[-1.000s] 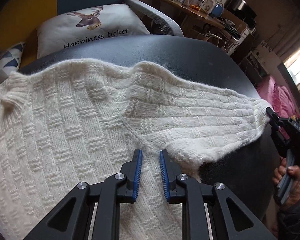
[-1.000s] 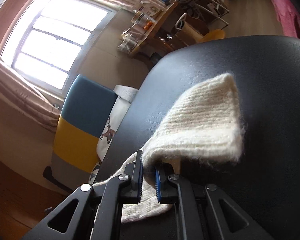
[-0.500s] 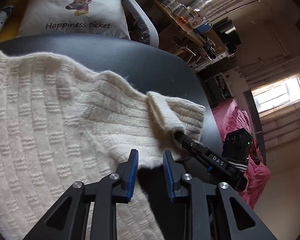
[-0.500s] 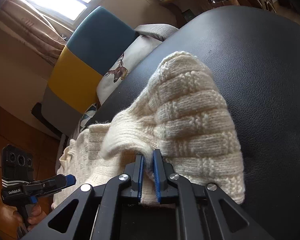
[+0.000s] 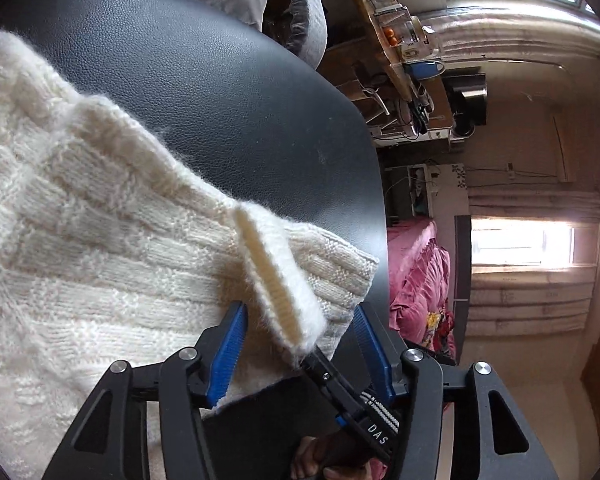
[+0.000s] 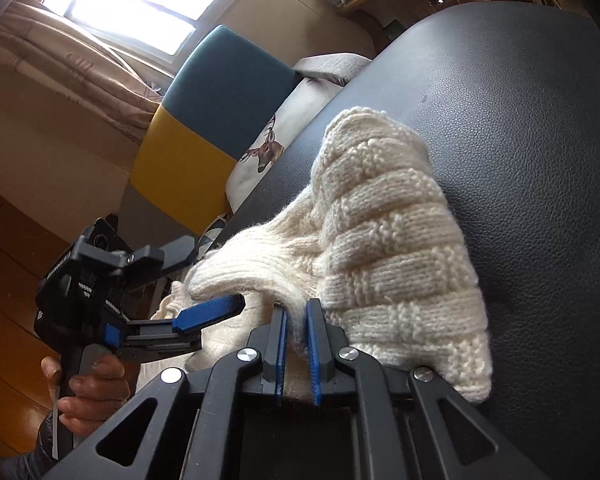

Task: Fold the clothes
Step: 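Lift the sleeve with the right gripper and carry it across the body, then lay the sleeve across the sweater body with the right gripper and release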

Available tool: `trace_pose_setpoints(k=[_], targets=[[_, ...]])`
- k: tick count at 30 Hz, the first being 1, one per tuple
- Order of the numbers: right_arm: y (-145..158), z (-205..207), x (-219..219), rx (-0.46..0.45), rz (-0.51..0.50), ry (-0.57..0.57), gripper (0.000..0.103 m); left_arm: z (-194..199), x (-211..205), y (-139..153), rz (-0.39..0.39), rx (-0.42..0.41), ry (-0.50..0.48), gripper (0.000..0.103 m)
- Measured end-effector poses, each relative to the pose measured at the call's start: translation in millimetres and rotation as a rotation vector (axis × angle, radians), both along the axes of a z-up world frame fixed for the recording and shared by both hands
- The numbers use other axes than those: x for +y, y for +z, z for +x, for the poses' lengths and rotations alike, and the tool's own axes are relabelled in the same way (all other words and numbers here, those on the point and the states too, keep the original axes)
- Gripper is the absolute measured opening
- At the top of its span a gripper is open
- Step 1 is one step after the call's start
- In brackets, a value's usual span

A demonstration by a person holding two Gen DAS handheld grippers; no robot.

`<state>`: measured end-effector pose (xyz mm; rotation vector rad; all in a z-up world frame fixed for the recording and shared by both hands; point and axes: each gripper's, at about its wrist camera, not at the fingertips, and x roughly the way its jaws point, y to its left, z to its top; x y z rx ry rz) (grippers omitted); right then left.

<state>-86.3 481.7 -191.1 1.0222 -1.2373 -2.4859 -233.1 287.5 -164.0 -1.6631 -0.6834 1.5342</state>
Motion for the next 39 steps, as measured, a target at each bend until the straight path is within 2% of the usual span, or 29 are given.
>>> trace_pose_setpoints(k=[3,6,8,9,10,11,14,16,18,22,23,24,26,29,33,36,39], targets=[[0,-2,-2,0.005,0.003,0.012,0.010,-4,7,-5,-0.028,-0.005,0.015,0.061],[-1,-2,-2,0.008,0.000,0.013,0.010,-4,17,-9,-0.041,0.004,0.009,0.055],[-1,-1,-1,0.008,0.007,0.015,0.010,-4,24,-12,-0.049,0.010,0.005,0.029],[-2,0,-1,0.008,0.005,0.014,0.010,-4,27,-13,-0.059,0.018,0.002,0.023],[-2,1,0,0.008,-0.004,0.011,0.010,-3,29,-11,-0.088,0.047,-0.004,0.013],[-3,1,3,0.007,-0.021,0.004,0.010,-2,31,-7,-0.100,0.075,-0.009,0.009],[2,10,11,0.027,-0.068,-0.041,0.025,2,32,7,-0.132,0.154,-0.023,0.008],[5,24,18,0.044,-0.125,-0.095,0.028,3,28,21,-0.146,0.214,-0.027,0.008],[7,38,23,0.069,-0.202,-0.128,0.039,0,20,45,-0.135,0.292,-0.014,0.008],[10,57,23,0.106,-0.351,-0.174,0.049,-14,-18,101,-0.069,0.390,0.068,0.008],[9,61,22,0.113,-0.396,-0.185,0.059,-18,-29,116,-0.055,0.411,0.092,0.008],[9,65,22,0.121,-0.440,-0.196,0.073,-23,-40,130,-0.044,0.433,0.116,0.008],[9,63,14,0.134,-0.514,-0.192,0.085,-32,-68,158,-0.040,0.473,0.169,0.008],[10,48,-9,0.135,-0.607,-0.150,0.087,-40,-113,193,-0.030,0.529,0.241,0.008],[6,21,-46,0.116,-0.741,-0.086,0.087,-40,-180,223,-0.003,0.592,0.326,0.008],[0,-2,-72,0.092,-0.800,-0.070,0.088,-37,-224,229,-0.002,0.613,0.366,0.008],[-8,-23,-96,0.052,-0.834,-0.068,0.088,-32,-263,221,-0.018,0.607,0.404,0.008]])
